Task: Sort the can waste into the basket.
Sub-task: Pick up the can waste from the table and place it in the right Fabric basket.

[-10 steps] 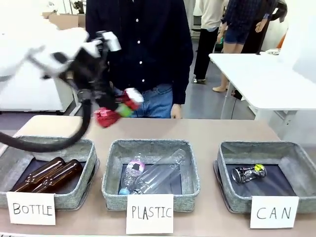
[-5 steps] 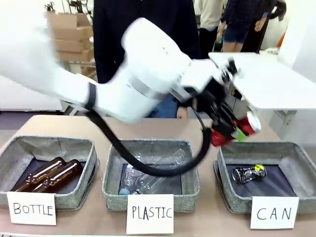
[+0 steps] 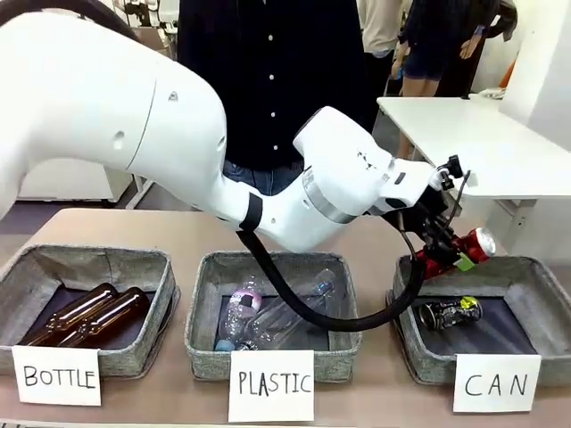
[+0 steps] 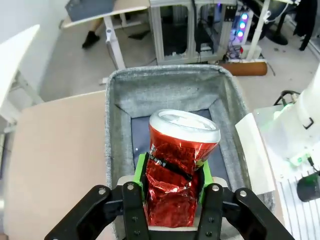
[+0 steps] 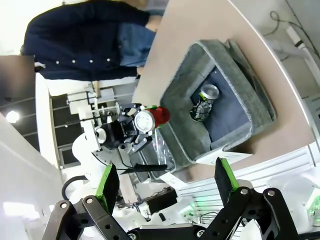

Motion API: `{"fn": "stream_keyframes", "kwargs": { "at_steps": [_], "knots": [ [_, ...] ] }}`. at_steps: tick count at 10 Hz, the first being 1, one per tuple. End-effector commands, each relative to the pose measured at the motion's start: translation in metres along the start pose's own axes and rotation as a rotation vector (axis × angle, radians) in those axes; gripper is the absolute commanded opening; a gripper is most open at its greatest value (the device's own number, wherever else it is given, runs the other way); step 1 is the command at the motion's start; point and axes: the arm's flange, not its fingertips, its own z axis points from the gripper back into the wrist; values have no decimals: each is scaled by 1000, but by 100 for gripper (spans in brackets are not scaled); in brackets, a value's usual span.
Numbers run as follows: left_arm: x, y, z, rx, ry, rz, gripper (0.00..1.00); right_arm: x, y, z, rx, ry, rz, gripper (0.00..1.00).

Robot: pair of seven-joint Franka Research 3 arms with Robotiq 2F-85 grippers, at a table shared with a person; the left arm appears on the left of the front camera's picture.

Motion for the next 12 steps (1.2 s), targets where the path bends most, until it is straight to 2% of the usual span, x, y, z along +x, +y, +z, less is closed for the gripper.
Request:
{"fn": "stream_keyframes", "kwargs": {
  "at_steps": [1,2,3,4,12],
  "knots": [
    [11,-2,-3,-18,30,54,46,0,-1,7,5,-21,6,100],
    [7,-4,-6,-31,46,74,46,0,-1,7,5,-21,6,100],
    [6,0,-4,-39,62,84,55,0,-1,7,5,-21,6,100],
    [7,2,-3,-47,76,81,100,0,-1,7,5,-21,6,100],
    [6,0,1,-45,81,74,100,0,-1,7,5,-21,6,100]
  ]
}}
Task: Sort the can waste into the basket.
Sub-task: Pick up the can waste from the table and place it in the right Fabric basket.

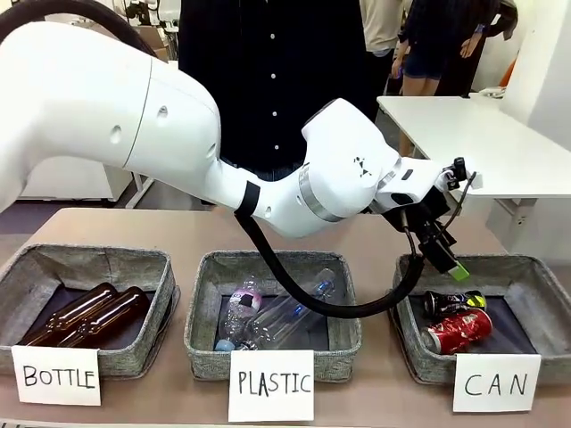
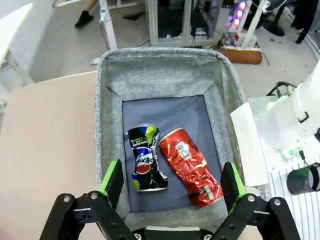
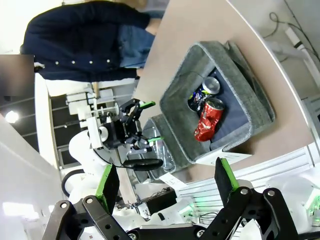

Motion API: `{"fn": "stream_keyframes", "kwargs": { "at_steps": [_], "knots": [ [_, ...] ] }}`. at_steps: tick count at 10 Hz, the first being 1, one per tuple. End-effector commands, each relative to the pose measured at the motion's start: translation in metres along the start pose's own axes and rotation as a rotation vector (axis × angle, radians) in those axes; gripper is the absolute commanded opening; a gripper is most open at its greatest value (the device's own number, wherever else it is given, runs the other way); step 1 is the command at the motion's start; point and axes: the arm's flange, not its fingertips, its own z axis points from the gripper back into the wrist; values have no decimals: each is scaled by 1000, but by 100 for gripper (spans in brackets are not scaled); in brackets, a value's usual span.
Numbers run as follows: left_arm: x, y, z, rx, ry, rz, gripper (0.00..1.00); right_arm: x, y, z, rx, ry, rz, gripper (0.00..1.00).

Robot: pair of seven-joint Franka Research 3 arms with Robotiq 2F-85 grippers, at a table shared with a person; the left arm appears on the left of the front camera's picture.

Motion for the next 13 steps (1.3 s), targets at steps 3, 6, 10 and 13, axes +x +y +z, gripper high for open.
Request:
{"fn": "stream_keyframes", "kwargs": {
  "at_steps": [3,6,10,13],
  "knots": [
    [4,-12,33,-52,145,111,100,-3,7,0,1,18,30,100],
    [-17,-41,149,-78,430,337,100,13,38,-45,-58,128,94,100],
    [-81,-73,330,77,195,741,100,23,140,-172,-63,314,377,100],
    [-155,-93,452,159,-110,971,100,-16,203,-280,80,446,452,100]
  ]
}}
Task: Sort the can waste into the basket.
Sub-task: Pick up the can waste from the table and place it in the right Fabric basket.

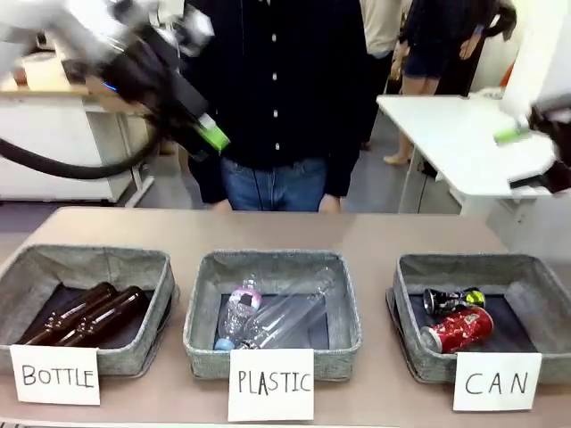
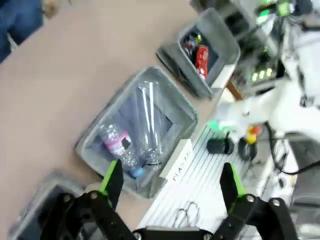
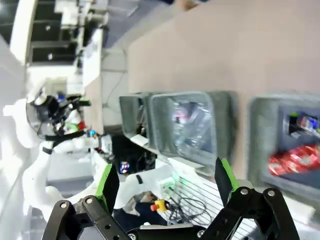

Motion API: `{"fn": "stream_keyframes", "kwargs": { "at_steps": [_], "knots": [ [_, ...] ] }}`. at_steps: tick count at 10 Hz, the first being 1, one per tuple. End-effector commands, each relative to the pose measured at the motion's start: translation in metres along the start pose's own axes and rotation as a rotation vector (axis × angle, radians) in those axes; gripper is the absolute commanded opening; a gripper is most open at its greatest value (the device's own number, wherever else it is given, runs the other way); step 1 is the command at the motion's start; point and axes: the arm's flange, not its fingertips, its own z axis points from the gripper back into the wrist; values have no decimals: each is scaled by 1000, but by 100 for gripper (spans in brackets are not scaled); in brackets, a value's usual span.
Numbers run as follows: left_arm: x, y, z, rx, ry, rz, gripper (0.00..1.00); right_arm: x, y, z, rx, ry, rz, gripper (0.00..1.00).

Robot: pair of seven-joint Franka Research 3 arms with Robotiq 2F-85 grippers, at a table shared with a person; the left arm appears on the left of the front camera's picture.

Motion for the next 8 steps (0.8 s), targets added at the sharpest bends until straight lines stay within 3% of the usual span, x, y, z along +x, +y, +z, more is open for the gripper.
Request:
{"fn": "stream_keyframes", "kwargs": {
  "at_steps": [1,2,4,5,6,7,8],
  "knots": [
    [-47,38,53,-163,-236,165,100,16,8,-36,88,25,36,100],
    [-76,69,85,-209,-398,259,100,13,17,-56,124,49,-19,100],
    [-122,109,116,-332,-648,305,100,11,26,-68,259,118,-153,100],
    [-145,129,121,-403,-707,314,100,12,25,-73,294,106,-214,100],
    [-157,144,116,-463,-664,309,100,17,21,-73,290,40,-213,100],
    [-164,157,101,-453,-532,312,100,10,22,-75,237,120,-126,100],
    [-158,138,137,-385,-689,368,100,10,22,-75,237,120,-126,100]
  ]
}}
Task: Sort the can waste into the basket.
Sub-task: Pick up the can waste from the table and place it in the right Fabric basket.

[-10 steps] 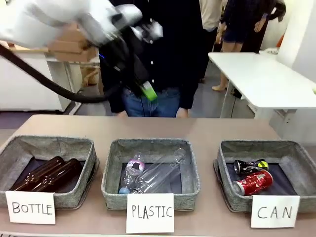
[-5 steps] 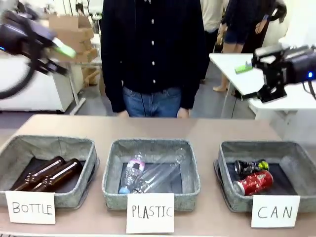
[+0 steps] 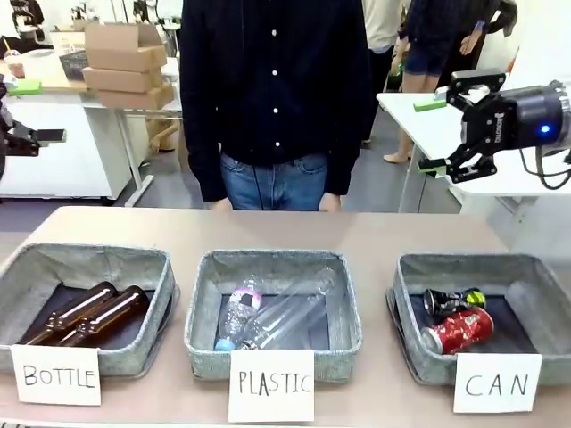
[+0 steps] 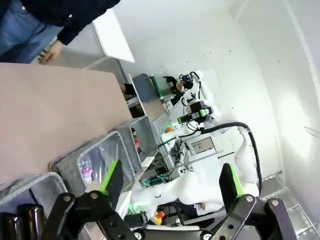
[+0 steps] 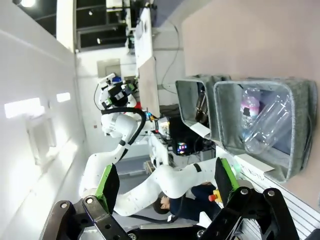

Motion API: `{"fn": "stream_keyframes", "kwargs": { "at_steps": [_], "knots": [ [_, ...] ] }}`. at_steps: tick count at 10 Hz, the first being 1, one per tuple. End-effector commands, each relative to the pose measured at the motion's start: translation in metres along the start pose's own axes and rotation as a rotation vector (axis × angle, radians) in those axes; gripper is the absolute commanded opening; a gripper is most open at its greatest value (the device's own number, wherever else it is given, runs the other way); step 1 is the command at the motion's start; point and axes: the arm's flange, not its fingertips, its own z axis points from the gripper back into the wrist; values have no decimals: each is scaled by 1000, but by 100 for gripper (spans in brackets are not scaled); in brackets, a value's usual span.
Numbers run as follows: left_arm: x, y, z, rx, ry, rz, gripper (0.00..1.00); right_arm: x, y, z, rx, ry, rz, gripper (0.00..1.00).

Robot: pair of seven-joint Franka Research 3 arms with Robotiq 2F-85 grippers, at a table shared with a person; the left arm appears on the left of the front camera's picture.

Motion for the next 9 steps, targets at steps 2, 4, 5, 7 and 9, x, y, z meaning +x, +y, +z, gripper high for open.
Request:
{"fn": "stream_keyframes", "kwargs": {
  "at_steps": [2,4,5,7,9],
  "knots": [
    [12,-27,1,39,-41,-20,100,-2,1,0,-25,13,34,100],
    [12,-27,1,39,-41,-20,100,-2,1,0,-25,13,34,100],
    [12,-27,1,39,-41,-20,100,-2,1,0,-25,13,34,100],
    [12,-27,1,39,-41,-20,100,-2,1,0,-25,13,34,100],
    [12,-27,1,39,-41,-20,100,-2,1,0,-25,13,34,100]
  ]
}}
